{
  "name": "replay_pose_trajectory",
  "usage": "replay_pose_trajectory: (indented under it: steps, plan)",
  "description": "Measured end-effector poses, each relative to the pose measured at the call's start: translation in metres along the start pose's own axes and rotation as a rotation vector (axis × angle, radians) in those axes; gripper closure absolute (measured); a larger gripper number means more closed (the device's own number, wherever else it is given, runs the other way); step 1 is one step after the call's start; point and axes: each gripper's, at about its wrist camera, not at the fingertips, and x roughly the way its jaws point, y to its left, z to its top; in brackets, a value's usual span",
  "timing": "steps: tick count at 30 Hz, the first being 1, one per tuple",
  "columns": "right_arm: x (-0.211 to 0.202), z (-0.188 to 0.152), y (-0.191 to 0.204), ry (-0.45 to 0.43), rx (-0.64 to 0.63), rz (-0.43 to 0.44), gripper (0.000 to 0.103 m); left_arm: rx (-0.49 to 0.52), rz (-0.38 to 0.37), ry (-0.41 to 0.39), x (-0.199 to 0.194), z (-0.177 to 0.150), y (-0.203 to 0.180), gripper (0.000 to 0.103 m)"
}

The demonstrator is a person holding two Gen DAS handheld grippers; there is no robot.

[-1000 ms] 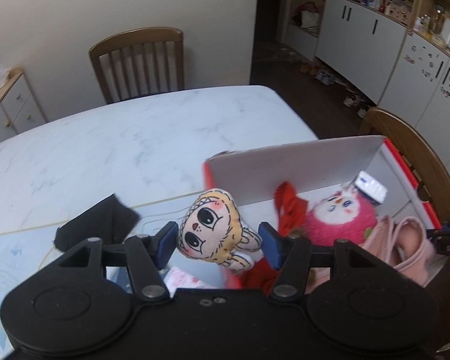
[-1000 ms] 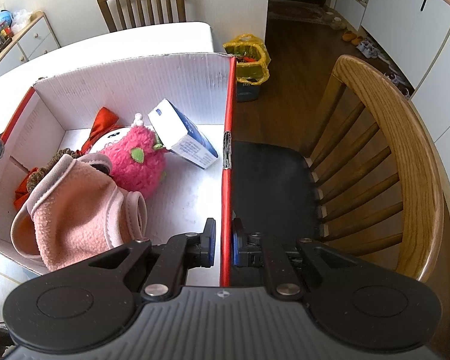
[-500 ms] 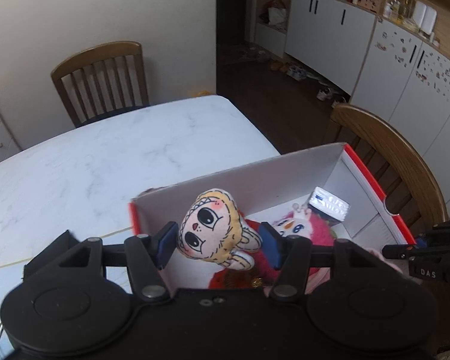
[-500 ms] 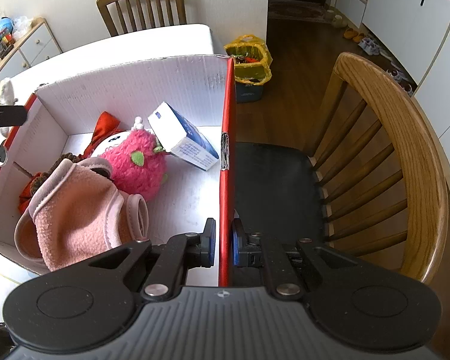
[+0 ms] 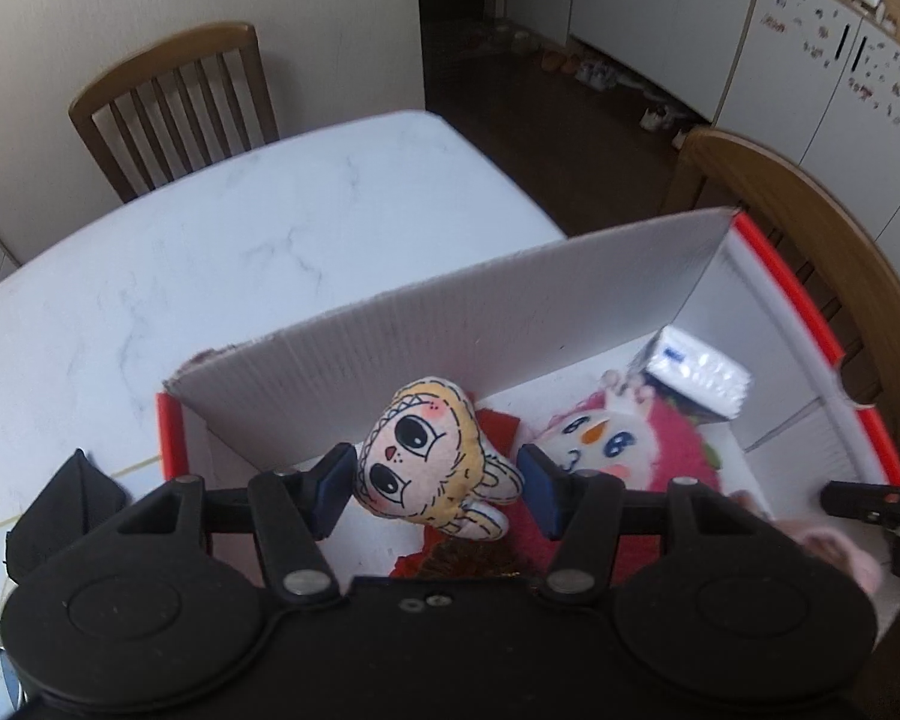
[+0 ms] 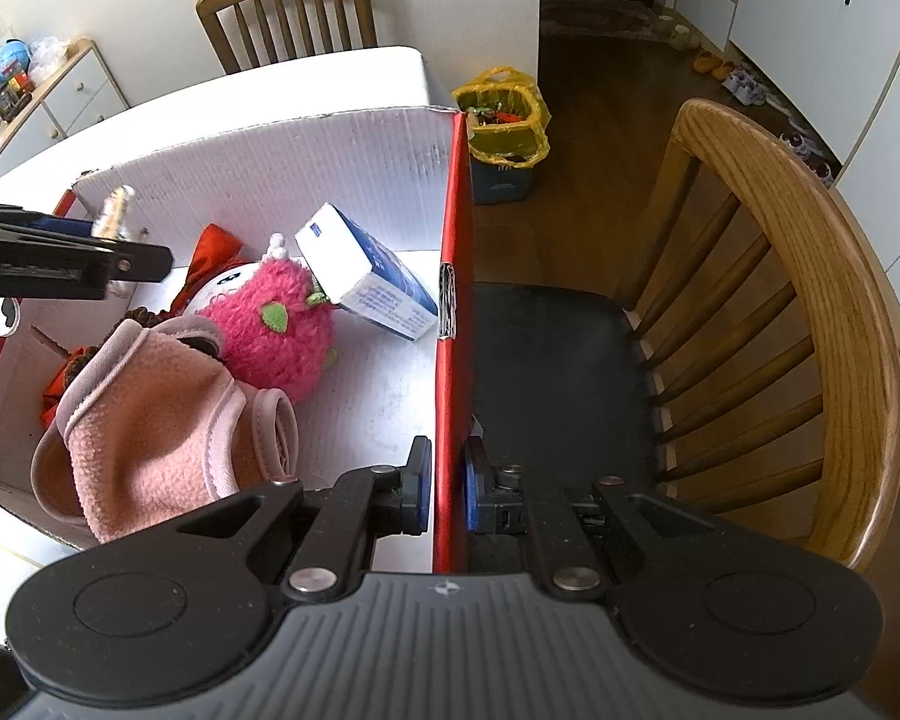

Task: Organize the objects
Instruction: 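Carry the doll keychain with the left gripper into the box, then open the left gripper to drop the doll keychain and withdraw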

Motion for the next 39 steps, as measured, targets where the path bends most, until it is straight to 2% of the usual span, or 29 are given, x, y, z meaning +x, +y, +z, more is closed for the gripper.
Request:
replay_pose_trajectory:
  steps: [4,11,17,27,32,34,39]
  plan:
    - [0.001,-0.001,0.0,0.001,0.004,0.002,0.093,0.0,0.025,0.037,0.016,0.001,0.004,0.046]
    - [0.002,-0.001,-0.001,0.004,0.005,0.006,0.093,-0.014,0.011,0.089,0.035,0.001,0.01,0.046]
    - [0.003,-0.001,-0.002,0.009,0.008,0.01,0.093,-0.01,-0.003,0.097,0.038,-0.001,0.008,0.046]
    - [0.004,-0.001,-0.004,0.012,0.005,0.006,0.093,-0.039,-0.032,0.065,0.026,-0.004,0.013,0.039]
    - [0.005,0.0,-0.004,0.014,0.001,0.001,0.093,-0.039,-0.052,0.031,0.017,-0.001,0.01,0.033]
    - [0.004,0.0,-0.003,0.015,-0.003,-0.001,0.093,-0.043,-0.062,0.014,0.01,-0.001,0.01,0.026]
    - [0.005,0.0,-0.001,0.016,-0.009,-0.009,0.093,-0.054,-0.08,-0.025,-0.008,-0.003,0.013,0.025]
